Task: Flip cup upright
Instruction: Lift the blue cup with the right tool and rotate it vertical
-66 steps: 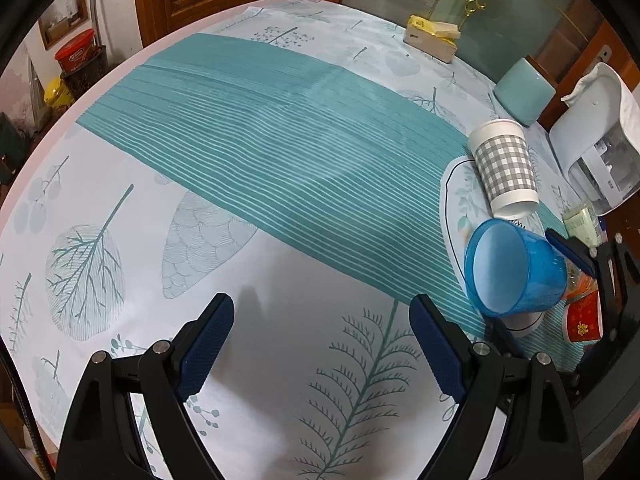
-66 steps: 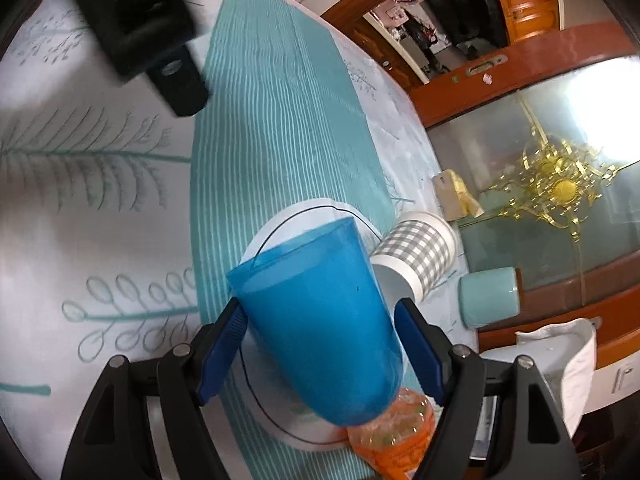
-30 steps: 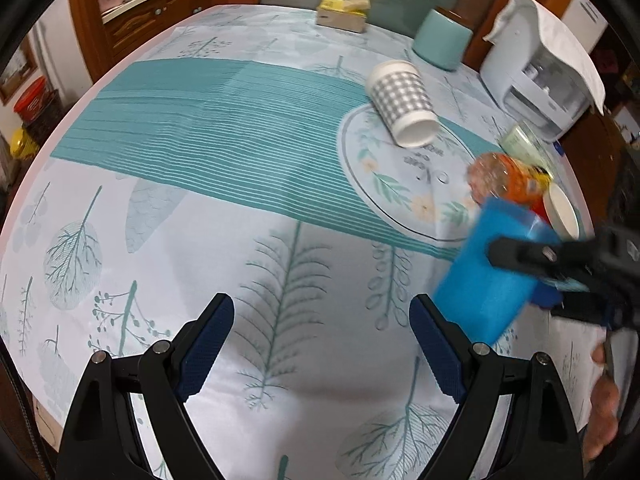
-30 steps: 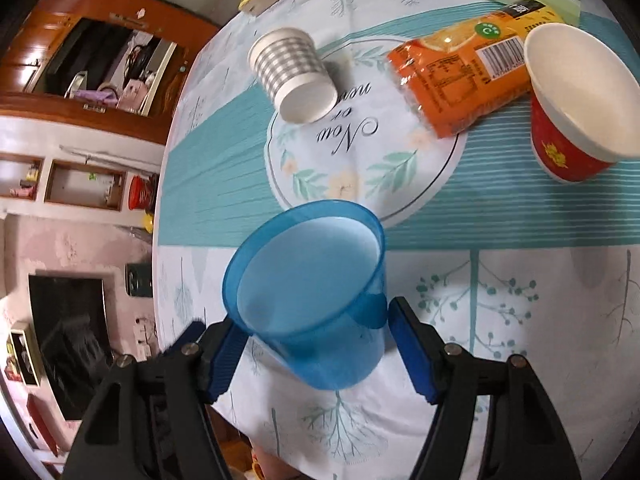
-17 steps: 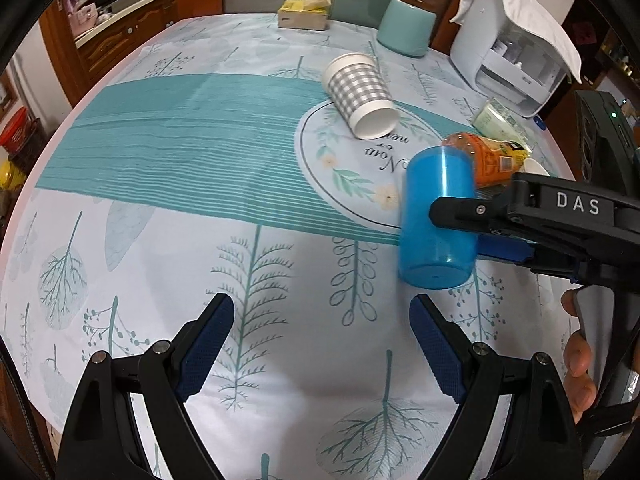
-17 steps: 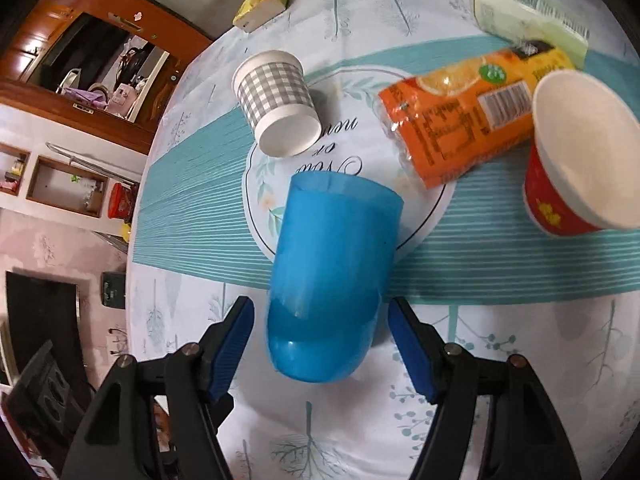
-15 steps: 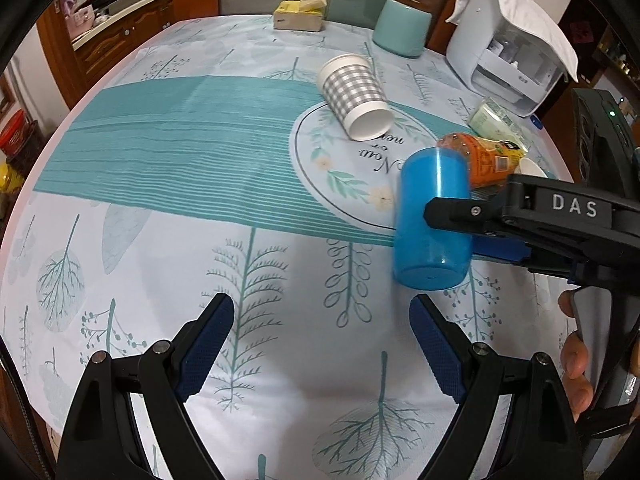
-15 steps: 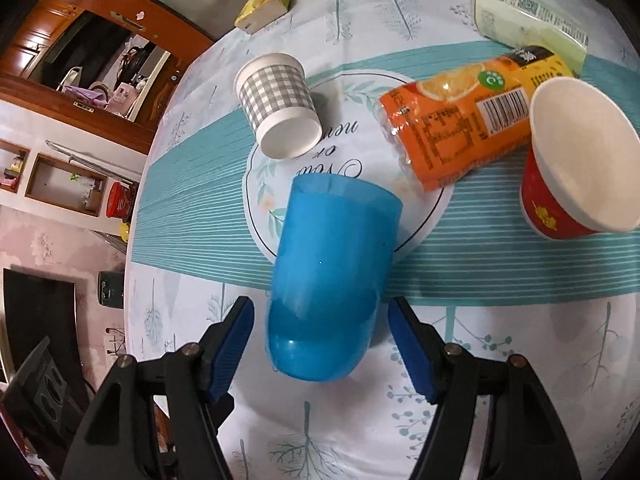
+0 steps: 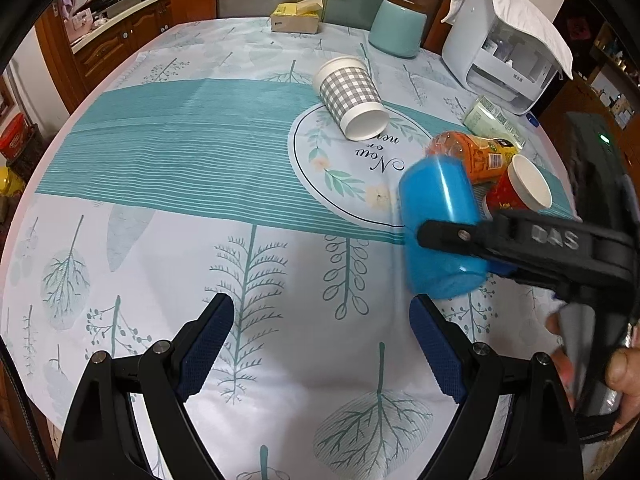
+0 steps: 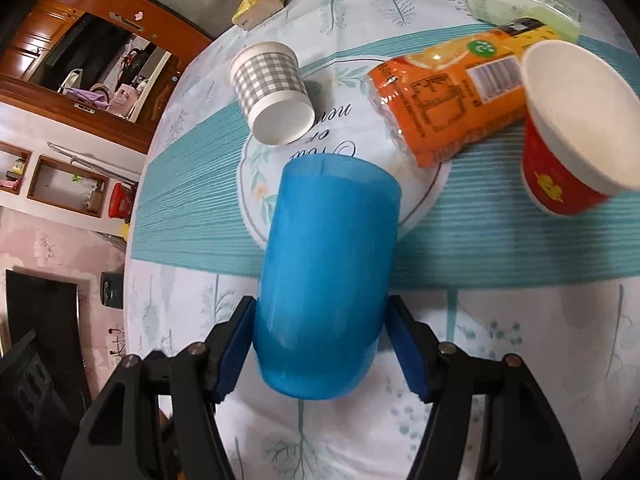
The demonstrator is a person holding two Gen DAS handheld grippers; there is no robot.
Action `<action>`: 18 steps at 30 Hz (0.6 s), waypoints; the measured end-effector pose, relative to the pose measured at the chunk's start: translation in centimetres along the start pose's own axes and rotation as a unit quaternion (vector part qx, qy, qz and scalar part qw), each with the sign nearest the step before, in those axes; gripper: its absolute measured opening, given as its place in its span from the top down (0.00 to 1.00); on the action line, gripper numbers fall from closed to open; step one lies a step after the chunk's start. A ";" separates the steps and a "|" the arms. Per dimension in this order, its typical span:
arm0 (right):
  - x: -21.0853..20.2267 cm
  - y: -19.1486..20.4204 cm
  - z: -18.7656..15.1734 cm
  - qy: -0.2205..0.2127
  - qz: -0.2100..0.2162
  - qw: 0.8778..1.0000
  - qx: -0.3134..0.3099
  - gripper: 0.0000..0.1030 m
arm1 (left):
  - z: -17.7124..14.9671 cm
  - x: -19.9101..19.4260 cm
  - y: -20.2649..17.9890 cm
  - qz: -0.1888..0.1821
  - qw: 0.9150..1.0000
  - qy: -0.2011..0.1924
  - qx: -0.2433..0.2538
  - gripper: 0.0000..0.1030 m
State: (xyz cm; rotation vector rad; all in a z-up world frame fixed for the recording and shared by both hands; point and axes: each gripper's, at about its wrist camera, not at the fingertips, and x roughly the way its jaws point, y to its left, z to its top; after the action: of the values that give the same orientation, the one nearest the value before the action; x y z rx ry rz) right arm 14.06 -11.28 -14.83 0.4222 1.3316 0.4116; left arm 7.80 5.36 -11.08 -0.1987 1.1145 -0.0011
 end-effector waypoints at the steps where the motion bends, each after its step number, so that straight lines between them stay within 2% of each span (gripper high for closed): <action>1: -0.3 0.1 -0.3 0.000 0.002 1.000 -0.001 0.37 | -0.1 -0.2 0.0 0.000 1.000 -0.001 0.000 0.14; 10: -3.2 -0.7 -5.9 -0.017 -0.007 1.000 -0.015 0.37 | -2.3 -1.2 -0.1 -0.002 1.000 0.006 0.015 0.14; 12: -3.5 -0.8 -7.2 -0.025 -0.013 0.999 -0.018 0.37 | -2.9 -1.3 -0.2 -0.003 1.000 0.009 0.018 0.14; 18: -2.8 -1.4 -10.1 -0.022 0.002 1.000 -0.006 0.37 | -4.2 -1.5 -0.5 -0.006 1.000 0.016 0.021 0.15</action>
State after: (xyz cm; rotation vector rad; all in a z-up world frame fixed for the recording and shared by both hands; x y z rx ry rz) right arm 3.67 -13.34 -15.05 0.4225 1.2848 0.4107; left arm 3.46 4.40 -11.47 -0.1678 1.1445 -0.0383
